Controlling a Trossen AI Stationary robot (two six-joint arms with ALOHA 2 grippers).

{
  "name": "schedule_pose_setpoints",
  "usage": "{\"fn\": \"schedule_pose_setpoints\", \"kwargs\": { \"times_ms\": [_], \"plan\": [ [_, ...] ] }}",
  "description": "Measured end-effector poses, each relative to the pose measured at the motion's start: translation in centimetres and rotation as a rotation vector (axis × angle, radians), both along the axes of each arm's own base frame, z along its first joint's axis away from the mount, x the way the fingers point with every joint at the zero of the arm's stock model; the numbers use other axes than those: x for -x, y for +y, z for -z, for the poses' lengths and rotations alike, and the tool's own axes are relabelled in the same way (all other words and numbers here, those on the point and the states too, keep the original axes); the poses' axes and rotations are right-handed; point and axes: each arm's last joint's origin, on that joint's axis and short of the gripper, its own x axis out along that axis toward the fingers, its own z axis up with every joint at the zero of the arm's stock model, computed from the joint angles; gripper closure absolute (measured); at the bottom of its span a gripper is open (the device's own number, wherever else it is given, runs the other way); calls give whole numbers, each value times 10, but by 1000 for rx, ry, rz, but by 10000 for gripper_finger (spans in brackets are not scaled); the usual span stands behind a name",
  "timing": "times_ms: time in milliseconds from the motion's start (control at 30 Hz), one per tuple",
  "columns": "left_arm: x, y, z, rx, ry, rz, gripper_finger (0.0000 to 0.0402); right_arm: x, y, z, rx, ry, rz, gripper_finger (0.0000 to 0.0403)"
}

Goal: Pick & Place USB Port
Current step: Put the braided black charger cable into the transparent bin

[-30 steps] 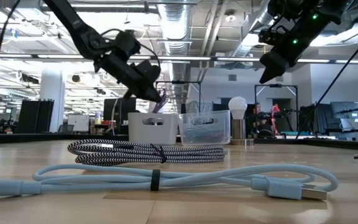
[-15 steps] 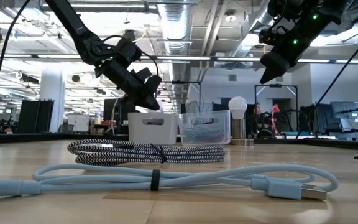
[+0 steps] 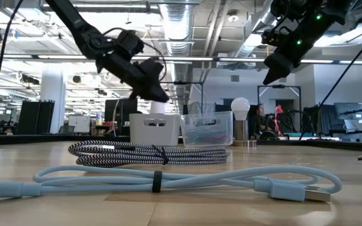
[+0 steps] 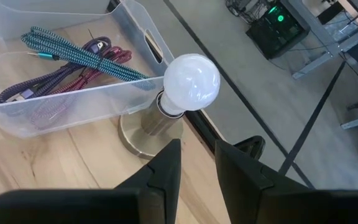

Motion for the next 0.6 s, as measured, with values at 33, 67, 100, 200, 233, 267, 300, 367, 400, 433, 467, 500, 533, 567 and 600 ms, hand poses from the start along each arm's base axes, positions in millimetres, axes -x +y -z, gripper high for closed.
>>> {"fn": "schedule_pose_setpoints", "kwargs": {
  "times_ms": [33, 67, 100, 200, 233, 267, 300, 367, 400, 433, 467, 500, 533, 567, 600],
  "plan": [
    [-1, -6, -3, -18, 15, 30, 318, 0, 0, 0, 1, 1, 0, 310],
    [-2, -12, -5, -40, 39, 62, 321, 0, 0, 0, 0, 2, -1, 310],
    [-3, -19, -8, -65, 60, 97, 324, 0, 0, 0, 0, 3, -1, 310],
    [-4, -41, -19, -94, 97, 180, 333, 0, 0, 0, -1, 7, -1, 310],
    [-3, -48, -22, -88, 105, 199, 335, 0, 0, 0, -2, 8, -1, 310],
    [-2, -56, -26, -78, 114, 220, 337, 0, 0, 0, -2, 8, -1, 310],
    [-2, -64, -29, -61, 121, 236, 339, 0, 0, 0, -2, 8, -1, 310],
    [-2, -83, -35, -28, 129, 273, 341, 0, 0, 0, -2, 8, -1, 310],
    [-2, -93, -37, -11, 135, 297, 341, 0, 0, 0, -2, 7, -1, 310],
    [-3, -104, -38, 4, 140, 323, 340, 0, 0, 0, -2, 7, -1, 310],
    [-5, -114, -39, 8, 139, 342, 338, 0, 0, 0, -1, 6, -1, 310],
    [-7, -123, -40, 3, 141, 347, 336, 0, 0, 0, -1, 6, -1, 310],
    [-10, -134, -41, -6, 146, 346, 332, 0, 0, 0, -1, 4, -1, 310],
    [-12, -143, -40, -22, 154, 340, 328, 0, 0, 0, 0, 2, -1, 310],
    [-13, -153, -40, -38, 165, 334, 324, 0, 0, 0, 0, 1, -1, 310]
  ]
}}
